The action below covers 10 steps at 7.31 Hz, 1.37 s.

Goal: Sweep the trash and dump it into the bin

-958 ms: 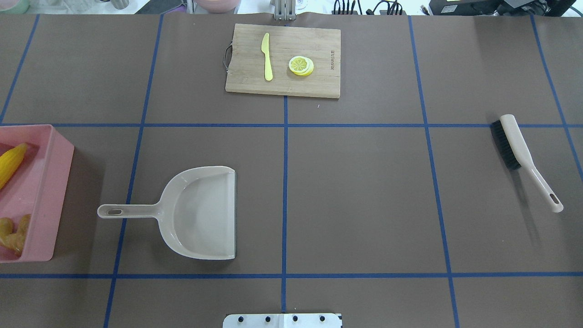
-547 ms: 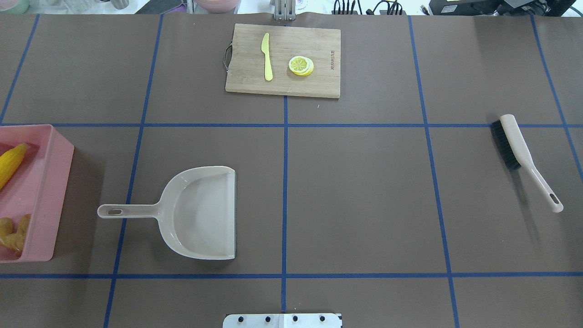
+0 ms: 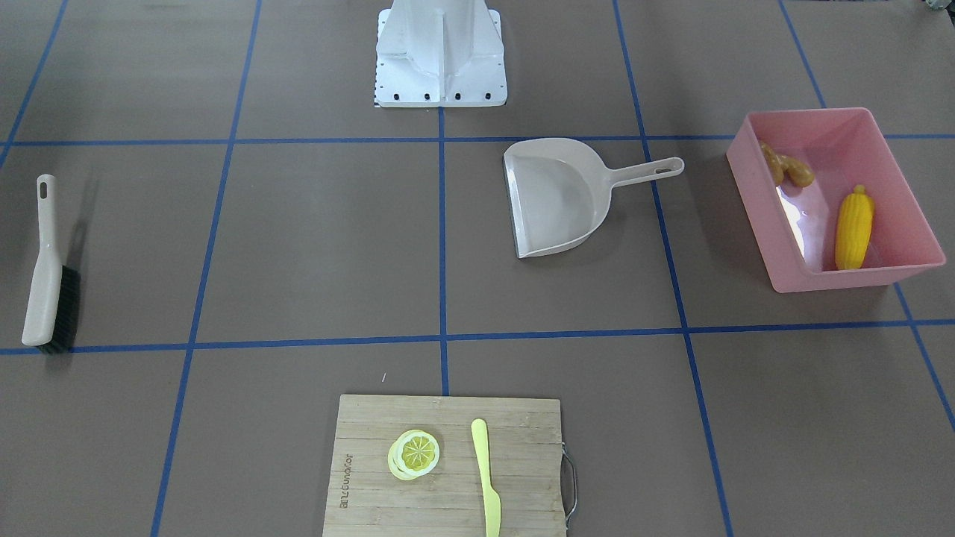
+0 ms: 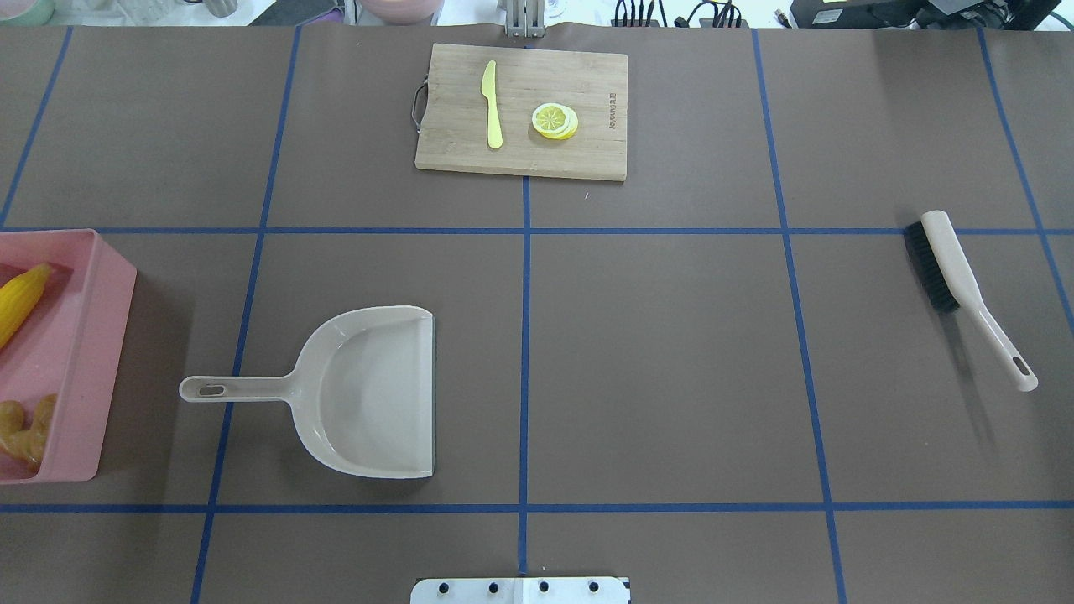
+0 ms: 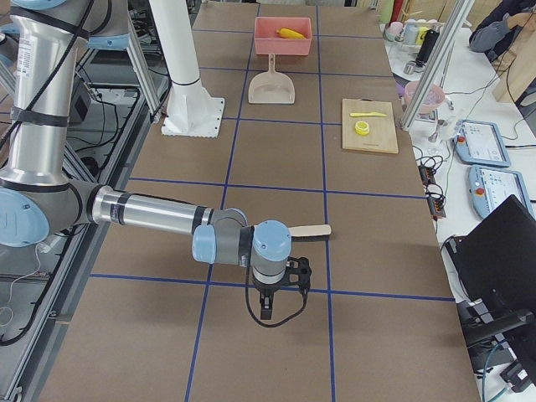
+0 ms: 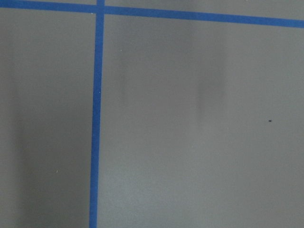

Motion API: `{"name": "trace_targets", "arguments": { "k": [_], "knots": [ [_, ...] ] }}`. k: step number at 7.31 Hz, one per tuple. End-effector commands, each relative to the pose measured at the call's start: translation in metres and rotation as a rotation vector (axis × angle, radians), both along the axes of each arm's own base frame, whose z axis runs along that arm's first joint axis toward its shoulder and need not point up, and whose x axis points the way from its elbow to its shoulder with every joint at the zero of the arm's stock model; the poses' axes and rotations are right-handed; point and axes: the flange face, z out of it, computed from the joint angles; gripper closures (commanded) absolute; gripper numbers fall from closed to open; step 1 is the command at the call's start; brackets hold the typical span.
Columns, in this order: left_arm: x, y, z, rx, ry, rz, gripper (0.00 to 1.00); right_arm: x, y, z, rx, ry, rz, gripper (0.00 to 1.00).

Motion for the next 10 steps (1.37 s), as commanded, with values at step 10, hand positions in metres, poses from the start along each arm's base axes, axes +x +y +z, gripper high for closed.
{"name": "trace_targets", "arguments": {
  "k": [10],
  "knots": [
    [-0.003, 0.0, -0.014, -0.006, 0.0, -0.007, 0.01, 0.0, 0.0, 0.0, 0.001, 0.001, 0.0, 0.0]
  ]
}}
